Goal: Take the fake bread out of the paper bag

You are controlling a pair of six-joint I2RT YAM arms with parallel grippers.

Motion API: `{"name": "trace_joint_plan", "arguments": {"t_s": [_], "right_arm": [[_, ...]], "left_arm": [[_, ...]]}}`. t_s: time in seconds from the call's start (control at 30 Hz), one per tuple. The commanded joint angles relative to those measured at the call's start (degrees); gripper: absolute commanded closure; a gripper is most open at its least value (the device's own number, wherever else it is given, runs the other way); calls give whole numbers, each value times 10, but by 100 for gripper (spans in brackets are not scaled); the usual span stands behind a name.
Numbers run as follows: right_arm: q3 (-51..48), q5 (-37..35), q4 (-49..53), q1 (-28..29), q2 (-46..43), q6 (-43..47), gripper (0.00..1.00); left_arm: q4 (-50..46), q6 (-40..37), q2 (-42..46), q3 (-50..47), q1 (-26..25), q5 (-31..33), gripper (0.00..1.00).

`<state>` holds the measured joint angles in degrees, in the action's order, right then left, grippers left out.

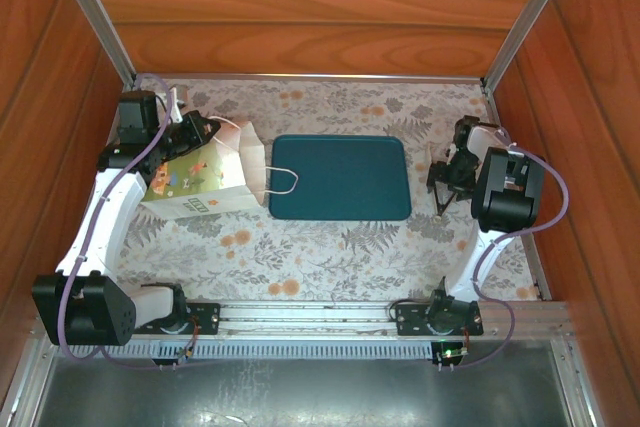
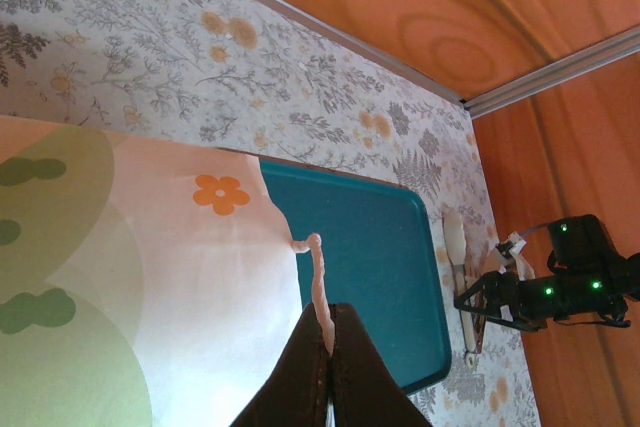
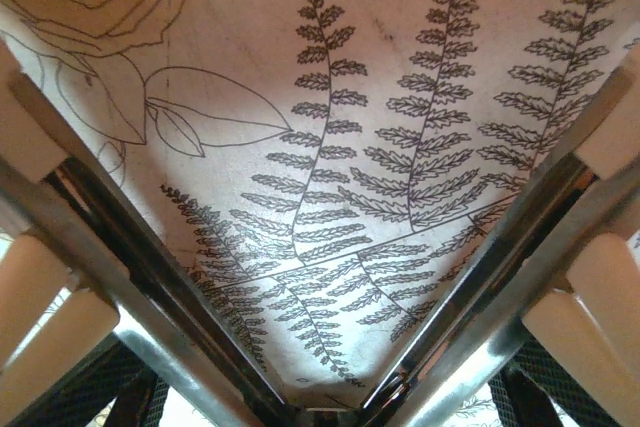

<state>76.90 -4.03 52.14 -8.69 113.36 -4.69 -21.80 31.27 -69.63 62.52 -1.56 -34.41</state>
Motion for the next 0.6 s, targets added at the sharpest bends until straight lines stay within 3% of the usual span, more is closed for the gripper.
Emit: {"name": "trace_joint_plan", "arguments": {"t_s": [0.0, 0.17, 0.57], "right_arm": [[-1, 3, -11, -3, 24, 12, 20], [-5, 10, -12, -3, 19, 12, 25], [-6, 18, -22, -4, 30, -2, 25]], "left_arm": [[12, -8, 10, 3, 4, -11, 100], [12, -3, 12, 1, 4, -12, 100], [13, 5, 18, -8, 3, -7, 100]]}}
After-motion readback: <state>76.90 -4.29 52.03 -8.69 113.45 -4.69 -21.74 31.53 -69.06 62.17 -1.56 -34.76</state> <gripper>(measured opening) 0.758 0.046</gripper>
